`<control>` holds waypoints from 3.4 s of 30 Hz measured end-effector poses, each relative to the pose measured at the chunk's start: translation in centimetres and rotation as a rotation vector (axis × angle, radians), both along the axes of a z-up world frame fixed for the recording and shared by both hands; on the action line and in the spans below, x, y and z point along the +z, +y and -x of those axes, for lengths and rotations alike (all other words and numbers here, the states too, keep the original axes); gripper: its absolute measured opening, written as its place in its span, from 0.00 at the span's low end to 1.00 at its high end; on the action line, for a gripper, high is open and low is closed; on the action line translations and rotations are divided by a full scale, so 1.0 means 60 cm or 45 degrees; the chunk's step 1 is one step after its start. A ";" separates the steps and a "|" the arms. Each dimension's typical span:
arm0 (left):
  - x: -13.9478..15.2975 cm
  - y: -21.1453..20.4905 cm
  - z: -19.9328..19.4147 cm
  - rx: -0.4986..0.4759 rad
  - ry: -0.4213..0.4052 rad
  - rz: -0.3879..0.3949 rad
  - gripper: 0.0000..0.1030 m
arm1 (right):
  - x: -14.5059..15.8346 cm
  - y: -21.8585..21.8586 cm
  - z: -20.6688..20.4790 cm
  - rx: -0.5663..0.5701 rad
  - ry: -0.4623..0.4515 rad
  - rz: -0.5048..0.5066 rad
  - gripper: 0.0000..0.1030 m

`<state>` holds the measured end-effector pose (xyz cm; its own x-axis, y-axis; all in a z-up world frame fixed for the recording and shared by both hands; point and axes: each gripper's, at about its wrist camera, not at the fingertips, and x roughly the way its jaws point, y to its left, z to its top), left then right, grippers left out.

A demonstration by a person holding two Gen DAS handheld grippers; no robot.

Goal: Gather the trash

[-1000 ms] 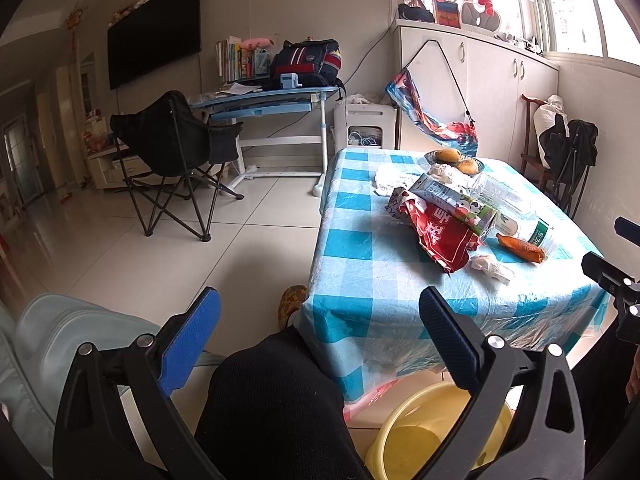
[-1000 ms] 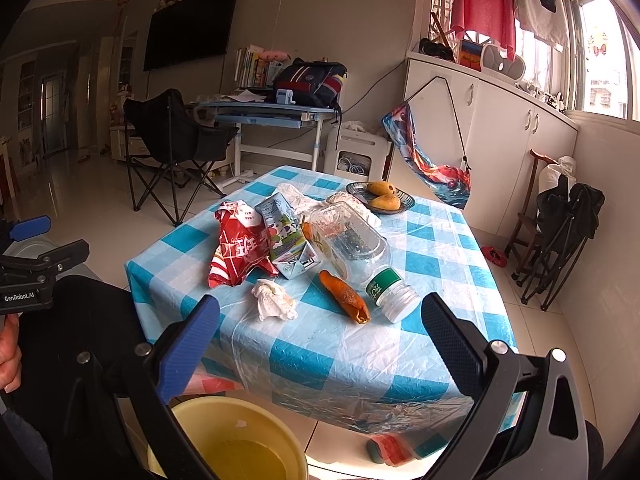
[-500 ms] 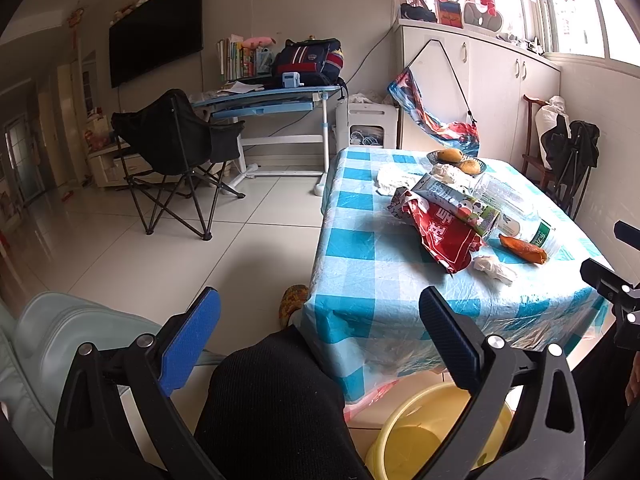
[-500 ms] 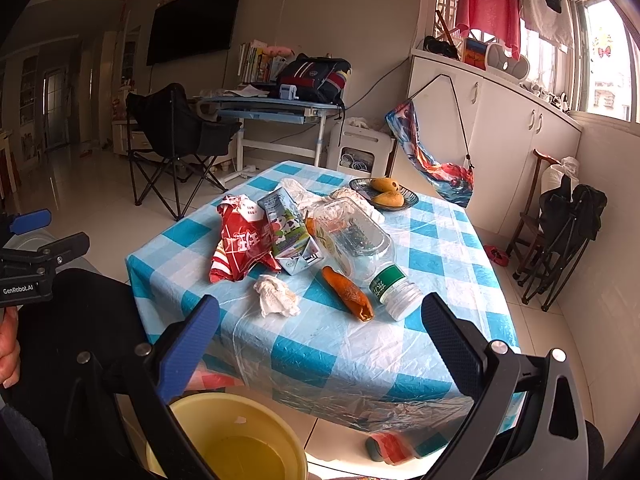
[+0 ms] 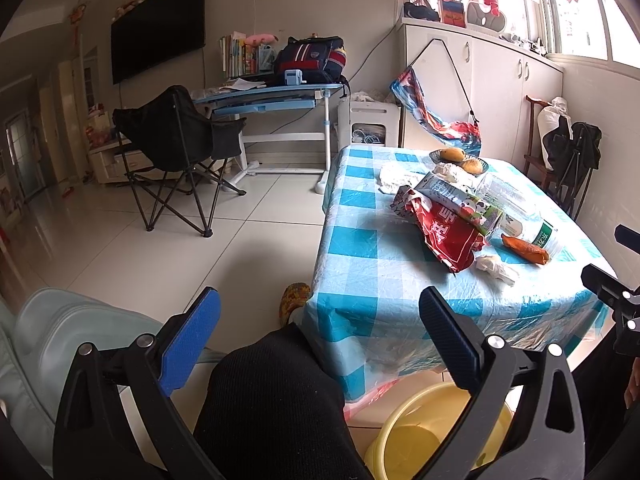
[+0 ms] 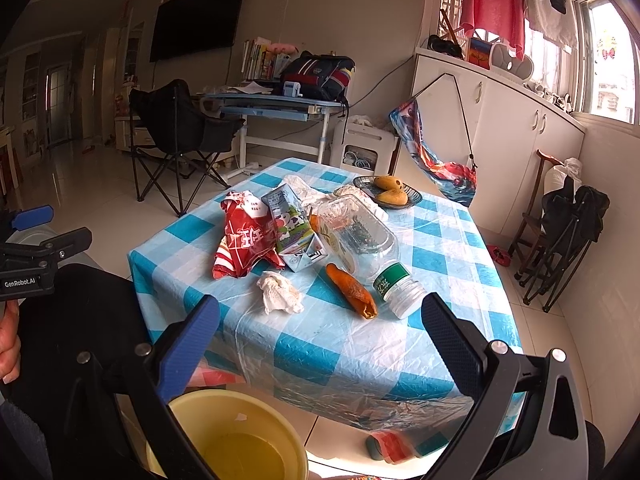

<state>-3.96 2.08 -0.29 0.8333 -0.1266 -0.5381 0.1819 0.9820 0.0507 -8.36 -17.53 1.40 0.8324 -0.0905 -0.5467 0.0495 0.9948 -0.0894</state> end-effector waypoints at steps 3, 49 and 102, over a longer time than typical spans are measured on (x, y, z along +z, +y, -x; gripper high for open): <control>-0.003 0.006 0.000 0.008 0.000 0.002 0.93 | 0.000 0.000 0.000 -0.001 -0.003 0.004 0.94; 0.011 -0.020 -0.003 -0.027 0.040 -0.039 0.93 | 0.011 -0.021 0.003 0.017 0.029 -0.056 0.94; -0.024 -0.130 -0.281 -0.179 0.395 0.307 0.07 | -0.073 -0.033 -0.157 0.238 0.290 -0.426 0.13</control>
